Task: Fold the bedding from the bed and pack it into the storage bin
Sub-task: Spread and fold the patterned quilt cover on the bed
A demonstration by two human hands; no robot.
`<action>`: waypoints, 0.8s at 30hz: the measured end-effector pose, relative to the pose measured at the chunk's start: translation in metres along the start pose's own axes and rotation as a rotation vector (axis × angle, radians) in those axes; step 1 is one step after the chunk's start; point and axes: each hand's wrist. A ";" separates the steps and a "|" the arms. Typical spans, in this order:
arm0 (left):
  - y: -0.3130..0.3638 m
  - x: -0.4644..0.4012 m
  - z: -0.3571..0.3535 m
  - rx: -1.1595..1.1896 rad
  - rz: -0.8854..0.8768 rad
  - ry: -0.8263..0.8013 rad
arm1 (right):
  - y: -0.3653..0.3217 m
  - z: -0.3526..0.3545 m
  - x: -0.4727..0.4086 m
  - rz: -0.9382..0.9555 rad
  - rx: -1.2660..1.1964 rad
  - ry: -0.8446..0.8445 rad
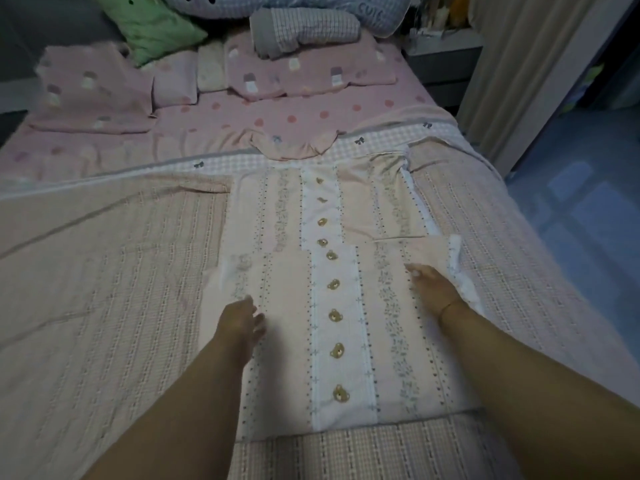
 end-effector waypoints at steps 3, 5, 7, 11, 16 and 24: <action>-0.066 -0.015 0.004 -0.144 0.107 0.033 | 0.047 -0.030 0.021 -0.161 0.065 -0.057; -0.103 -0.020 0.008 -0.166 0.183 0.023 | 0.074 -0.043 0.036 -0.252 0.112 -0.073; -0.125 -0.019 0.017 -0.133 0.307 0.055 | 0.091 -0.043 0.046 -0.330 0.097 0.040; -0.132 -0.014 0.037 -0.185 0.391 0.071 | 0.109 -0.014 0.052 -0.474 -0.050 0.351; -0.128 -0.004 0.035 -0.386 0.202 0.035 | 0.101 -0.004 0.055 -0.549 -0.015 0.422; -0.132 0.022 0.023 -0.287 0.273 -0.047 | 0.094 -0.071 0.086 -0.502 -0.048 0.153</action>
Point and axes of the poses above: each hand's wrist, its own x-axis away from the middle knuckle, its own z-axis out of the back of the hand, y = z × x, and after that the axes turned 6 degrees about z, right-handed
